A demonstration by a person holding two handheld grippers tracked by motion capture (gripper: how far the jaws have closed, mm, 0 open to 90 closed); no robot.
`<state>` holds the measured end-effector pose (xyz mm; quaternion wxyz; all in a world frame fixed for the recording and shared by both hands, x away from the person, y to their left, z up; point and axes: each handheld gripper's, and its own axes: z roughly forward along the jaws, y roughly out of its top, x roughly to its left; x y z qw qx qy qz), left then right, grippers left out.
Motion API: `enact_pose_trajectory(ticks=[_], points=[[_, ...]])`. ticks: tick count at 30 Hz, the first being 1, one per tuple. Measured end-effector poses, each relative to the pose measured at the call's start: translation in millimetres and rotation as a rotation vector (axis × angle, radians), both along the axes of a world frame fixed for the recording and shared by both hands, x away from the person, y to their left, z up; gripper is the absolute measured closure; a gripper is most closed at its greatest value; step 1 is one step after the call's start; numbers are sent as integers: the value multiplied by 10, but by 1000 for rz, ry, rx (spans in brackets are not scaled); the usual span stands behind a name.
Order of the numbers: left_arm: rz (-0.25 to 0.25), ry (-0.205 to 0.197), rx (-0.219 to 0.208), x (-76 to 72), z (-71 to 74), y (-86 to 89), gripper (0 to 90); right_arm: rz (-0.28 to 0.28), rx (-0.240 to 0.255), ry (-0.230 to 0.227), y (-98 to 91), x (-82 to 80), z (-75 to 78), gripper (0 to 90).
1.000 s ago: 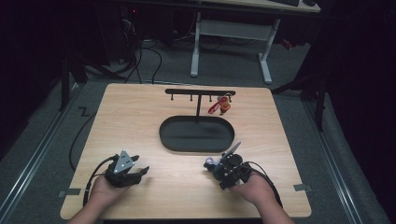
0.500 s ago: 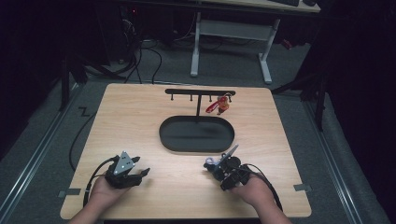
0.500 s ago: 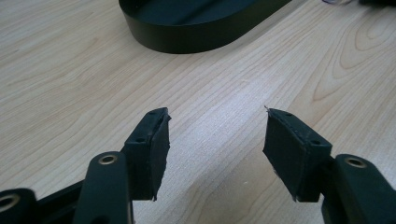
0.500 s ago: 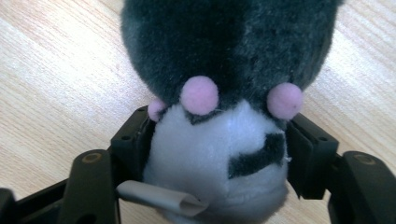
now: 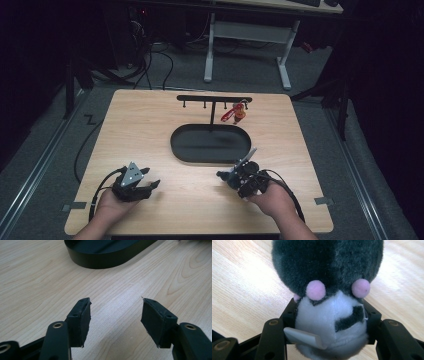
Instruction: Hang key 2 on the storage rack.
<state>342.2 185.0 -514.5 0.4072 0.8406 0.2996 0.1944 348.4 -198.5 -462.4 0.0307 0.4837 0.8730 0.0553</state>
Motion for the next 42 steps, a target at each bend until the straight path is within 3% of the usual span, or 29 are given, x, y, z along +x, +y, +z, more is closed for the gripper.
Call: enact_pose_trajectory(ticks=[12,13,16,18,32,42], points=[[15,-5,-12,5,4,21,397,-31,8,-25,-70,45,285,467],[16,-6,-14,4,5,23,396,-72,5,-11,-54,33,303,467],[19,-7,-15,4,4,23,391,-38,4,-28,-87,70,330,467],[20,-6,-14,5,2,24,387,-64,13,-23,-89,83,361,467],[24,4,-46,2,23,56,298,-72,16,-54,-78,250,624,467],[26,-12,-20,4,8,43,268,-80,29,-63,-53,400,825,467]])
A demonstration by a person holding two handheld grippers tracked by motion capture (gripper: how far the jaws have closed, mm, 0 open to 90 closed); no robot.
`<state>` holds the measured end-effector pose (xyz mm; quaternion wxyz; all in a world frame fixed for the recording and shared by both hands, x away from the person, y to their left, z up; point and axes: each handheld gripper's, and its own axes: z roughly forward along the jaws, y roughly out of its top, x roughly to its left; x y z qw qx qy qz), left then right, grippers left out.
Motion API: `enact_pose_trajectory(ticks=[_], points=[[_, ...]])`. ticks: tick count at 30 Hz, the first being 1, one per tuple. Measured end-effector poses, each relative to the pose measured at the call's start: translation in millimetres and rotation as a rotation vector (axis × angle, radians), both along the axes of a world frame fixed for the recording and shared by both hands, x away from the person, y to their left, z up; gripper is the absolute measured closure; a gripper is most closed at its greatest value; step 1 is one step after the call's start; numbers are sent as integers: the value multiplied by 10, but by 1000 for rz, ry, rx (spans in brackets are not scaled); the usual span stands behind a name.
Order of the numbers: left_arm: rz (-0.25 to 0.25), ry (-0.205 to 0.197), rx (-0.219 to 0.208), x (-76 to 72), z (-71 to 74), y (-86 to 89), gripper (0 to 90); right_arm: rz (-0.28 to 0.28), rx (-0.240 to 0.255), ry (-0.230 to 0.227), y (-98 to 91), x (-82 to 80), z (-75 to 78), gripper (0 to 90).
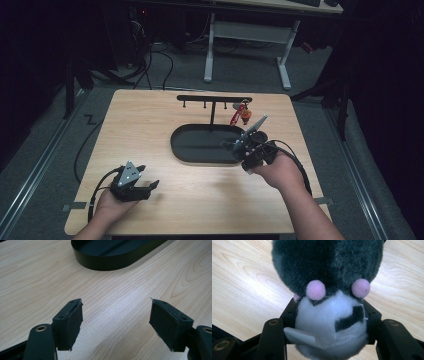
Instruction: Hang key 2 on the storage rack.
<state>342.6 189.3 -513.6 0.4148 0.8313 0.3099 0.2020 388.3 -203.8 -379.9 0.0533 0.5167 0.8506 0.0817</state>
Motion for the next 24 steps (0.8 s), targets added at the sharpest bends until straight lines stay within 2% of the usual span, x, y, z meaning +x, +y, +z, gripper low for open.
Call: enact_pose_trajectory(ticks=[10,13,16,24], points=[[-4,-4,4,8,-2,-4,269,-15,8,2,44,187,237,467],[-6,-6,7,5,0,-6,272,-34,22,3,44,262,304,468],[-10,-7,7,2,2,-9,274,-39,11,7,60,315,348,467],[-11,-7,10,-1,1,-8,275,-41,37,-7,100,428,451,467]])
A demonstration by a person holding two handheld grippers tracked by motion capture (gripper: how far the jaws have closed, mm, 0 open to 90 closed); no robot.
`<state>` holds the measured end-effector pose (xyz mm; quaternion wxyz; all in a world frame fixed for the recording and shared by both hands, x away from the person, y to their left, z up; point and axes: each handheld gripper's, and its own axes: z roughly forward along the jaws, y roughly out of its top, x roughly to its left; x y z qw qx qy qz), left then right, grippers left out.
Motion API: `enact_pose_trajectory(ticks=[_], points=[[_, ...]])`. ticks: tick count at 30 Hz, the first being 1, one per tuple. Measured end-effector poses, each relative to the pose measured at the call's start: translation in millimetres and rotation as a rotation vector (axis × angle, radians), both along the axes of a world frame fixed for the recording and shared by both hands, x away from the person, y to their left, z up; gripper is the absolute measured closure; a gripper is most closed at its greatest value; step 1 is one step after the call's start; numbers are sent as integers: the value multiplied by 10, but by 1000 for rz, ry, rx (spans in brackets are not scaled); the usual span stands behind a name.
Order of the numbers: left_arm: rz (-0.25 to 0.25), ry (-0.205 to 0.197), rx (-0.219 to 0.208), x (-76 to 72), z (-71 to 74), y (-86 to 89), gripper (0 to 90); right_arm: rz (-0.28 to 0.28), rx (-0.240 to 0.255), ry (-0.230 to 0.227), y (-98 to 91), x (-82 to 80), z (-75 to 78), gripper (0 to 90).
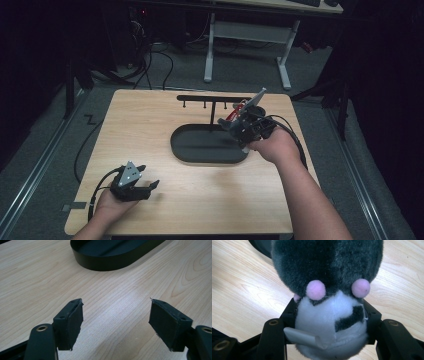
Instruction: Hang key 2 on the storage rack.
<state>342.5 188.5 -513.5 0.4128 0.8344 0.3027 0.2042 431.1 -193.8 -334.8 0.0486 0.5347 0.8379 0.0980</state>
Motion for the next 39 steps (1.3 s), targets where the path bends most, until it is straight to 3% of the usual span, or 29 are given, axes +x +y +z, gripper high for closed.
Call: enact_pose_trajectory(ticks=[14,27,35,39], points=[[-11,-4,0,-2,1,0,277,-23,39,33,59,187,181,467],[-11,-5,-4,4,3,15,277,-45,26,23,55,339,324,467],[-12,-3,-3,3,3,16,277,-91,16,4,6,423,279,467],[-12,1,-4,4,-1,18,278,-104,23,17,-27,435,191,467]])
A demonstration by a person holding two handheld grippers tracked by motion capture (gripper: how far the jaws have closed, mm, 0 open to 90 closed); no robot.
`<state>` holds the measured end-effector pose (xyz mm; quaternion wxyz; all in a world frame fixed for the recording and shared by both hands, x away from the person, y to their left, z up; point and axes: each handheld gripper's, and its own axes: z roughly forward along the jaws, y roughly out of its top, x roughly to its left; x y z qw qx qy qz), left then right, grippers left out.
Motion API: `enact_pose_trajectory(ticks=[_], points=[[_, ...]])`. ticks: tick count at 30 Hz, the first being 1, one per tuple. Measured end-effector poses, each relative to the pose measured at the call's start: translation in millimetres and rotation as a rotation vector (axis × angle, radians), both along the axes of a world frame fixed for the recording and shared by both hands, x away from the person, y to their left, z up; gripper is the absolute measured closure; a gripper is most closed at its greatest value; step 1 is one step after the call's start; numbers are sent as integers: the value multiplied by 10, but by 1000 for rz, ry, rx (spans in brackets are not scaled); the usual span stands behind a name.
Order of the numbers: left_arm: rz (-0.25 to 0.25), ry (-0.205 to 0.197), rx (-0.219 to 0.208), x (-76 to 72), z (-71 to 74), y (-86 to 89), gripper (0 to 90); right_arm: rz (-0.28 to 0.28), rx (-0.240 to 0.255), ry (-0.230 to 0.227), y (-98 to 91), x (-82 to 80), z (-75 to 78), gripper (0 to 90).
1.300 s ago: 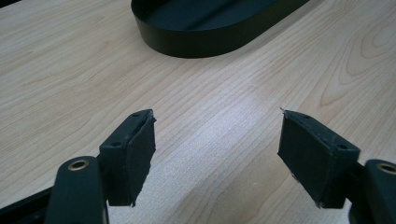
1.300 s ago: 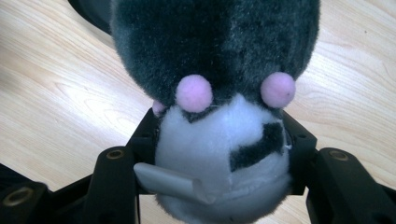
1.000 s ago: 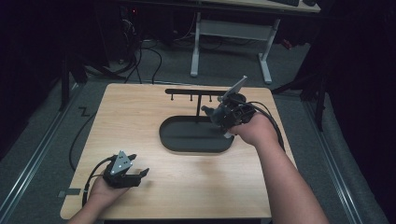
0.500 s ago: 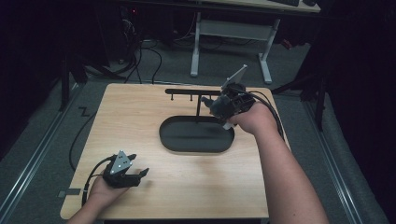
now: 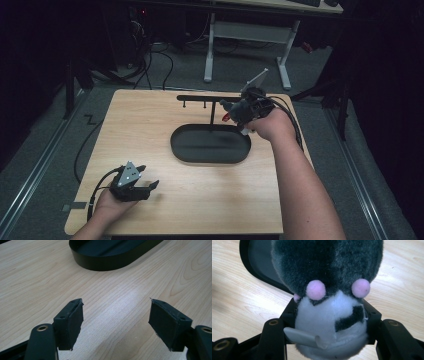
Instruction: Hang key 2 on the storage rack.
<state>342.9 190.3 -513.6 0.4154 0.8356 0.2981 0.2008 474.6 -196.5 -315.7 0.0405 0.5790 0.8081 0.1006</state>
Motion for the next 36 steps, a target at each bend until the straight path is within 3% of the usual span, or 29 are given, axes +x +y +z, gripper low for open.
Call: enact_pose_trajectory(ticks=[23,32,36], points=[[-13,4,12,-11,-9,-15,280,14,27,63,62,52,-572,463],[-11,9,12,-16,-18,-12,282,17,49,44,111,112,-688,450],[-11,12,12,-15,-20,-10,283,3,69,14,119,138,-714,345]])
